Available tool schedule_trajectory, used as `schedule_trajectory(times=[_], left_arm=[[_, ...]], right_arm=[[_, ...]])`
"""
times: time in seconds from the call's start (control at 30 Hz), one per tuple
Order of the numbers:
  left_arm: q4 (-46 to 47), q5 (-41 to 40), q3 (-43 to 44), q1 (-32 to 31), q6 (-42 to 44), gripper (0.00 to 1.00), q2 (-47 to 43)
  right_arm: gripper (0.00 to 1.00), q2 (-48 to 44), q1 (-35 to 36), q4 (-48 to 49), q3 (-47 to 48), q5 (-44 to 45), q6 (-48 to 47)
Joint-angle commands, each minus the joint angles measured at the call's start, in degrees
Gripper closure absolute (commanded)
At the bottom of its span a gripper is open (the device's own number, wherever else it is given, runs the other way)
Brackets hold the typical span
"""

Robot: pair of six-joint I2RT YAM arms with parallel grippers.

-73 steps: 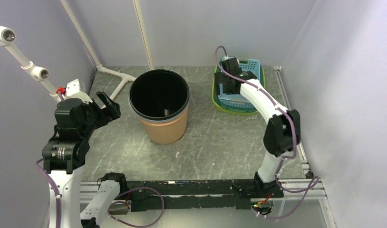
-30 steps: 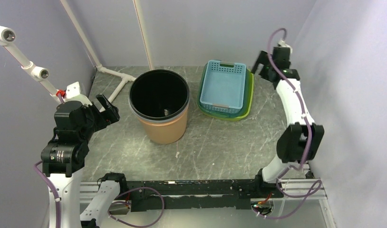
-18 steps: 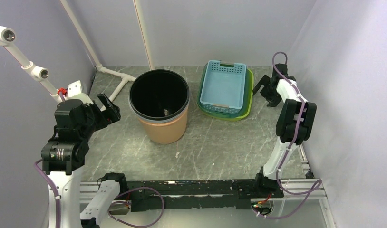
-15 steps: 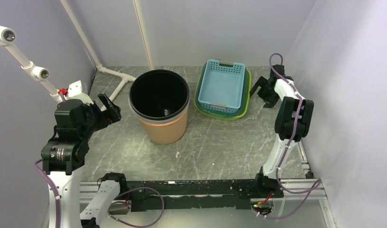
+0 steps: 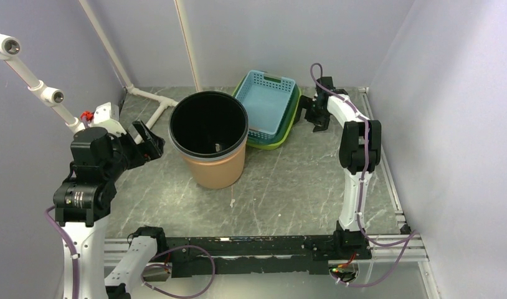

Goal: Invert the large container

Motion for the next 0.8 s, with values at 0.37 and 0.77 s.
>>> schedule_trajectory(times=[0.37,0.77], left_arm=[[7.5,13.2,2.4,0.0,0.6,0.05,3.1],[6.4,13.5,2.6,0.0,0.8,0.05,6.3]], right_arm=[[0.0,-27.2,-1.6,2.5,-16.0,3.1,4.0],[0.0,-58.7,1.4,34.4,-43.7,-22.9,22.8]])
